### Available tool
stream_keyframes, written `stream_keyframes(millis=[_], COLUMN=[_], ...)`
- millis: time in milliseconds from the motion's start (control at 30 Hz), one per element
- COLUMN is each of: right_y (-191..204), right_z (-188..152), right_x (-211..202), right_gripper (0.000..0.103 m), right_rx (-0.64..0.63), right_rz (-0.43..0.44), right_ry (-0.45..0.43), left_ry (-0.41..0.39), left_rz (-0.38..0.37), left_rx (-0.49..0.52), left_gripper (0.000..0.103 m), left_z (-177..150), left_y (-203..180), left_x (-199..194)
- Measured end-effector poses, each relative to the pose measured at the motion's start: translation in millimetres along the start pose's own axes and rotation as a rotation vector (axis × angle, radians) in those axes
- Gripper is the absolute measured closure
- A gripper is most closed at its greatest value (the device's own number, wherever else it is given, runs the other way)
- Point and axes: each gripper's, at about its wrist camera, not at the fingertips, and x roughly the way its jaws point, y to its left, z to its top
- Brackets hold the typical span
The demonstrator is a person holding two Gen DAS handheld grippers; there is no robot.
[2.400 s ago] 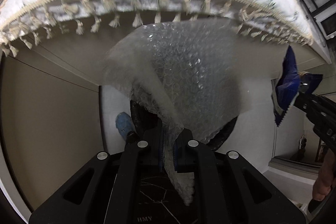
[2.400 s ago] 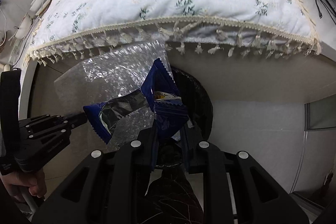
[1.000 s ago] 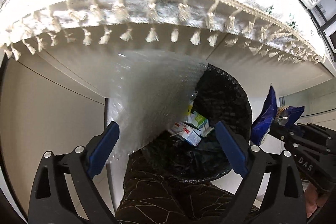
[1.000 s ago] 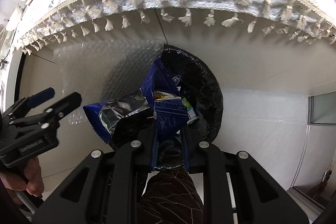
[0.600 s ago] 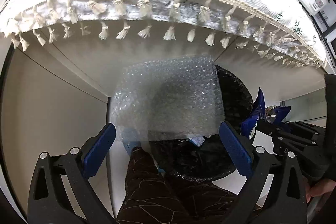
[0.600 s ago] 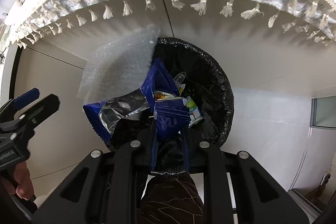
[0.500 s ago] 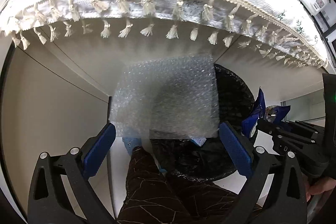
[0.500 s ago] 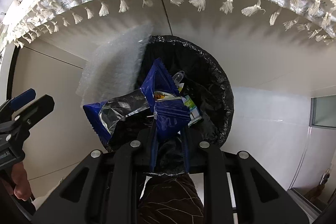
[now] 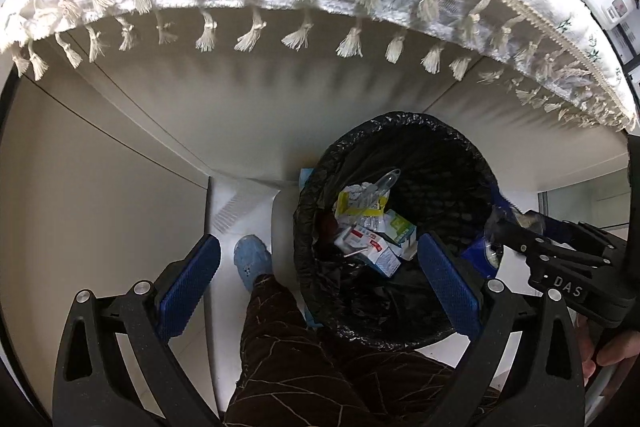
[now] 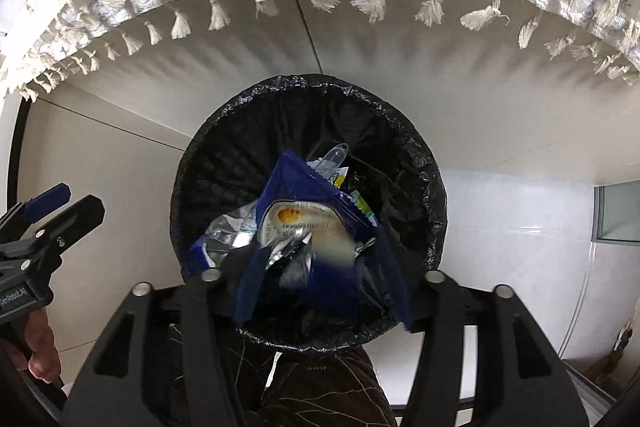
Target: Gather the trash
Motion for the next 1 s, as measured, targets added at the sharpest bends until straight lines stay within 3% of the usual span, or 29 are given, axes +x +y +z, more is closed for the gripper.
stream_keyframes(millis=[67,267,367,667,1000], right_y=[1,1,2,-1,10], right_z=[1,3,5,9,1], right_x=[0,-17,-28,-84,-198], right_gripper=[0.041,0.015,0.01,0.009,0.009], right_rx=[-0.001,0.006,0.002,0.032,0.049], right_rz=[0.006,-0.002,-0.016,-0.013,-0.029], right_ry=[-0.005,-0.055,-0.07,-0.121,-0.211], left_ry=[0.005,0.014,0.01,-0.012,-0.095], left_rz=[-0.006,-0.009,-0.012,-0.027,-0.017], left_rx=[-0.002,0.015,0.016,0.005,0.011], left_gripper=[0.006,0.006,0.006,0.006,0.006], left_z=[1,6,12,23,33], left_y=[-1,-7,-11,-22,-38], left_x=[3,4,-3,-40,-139])
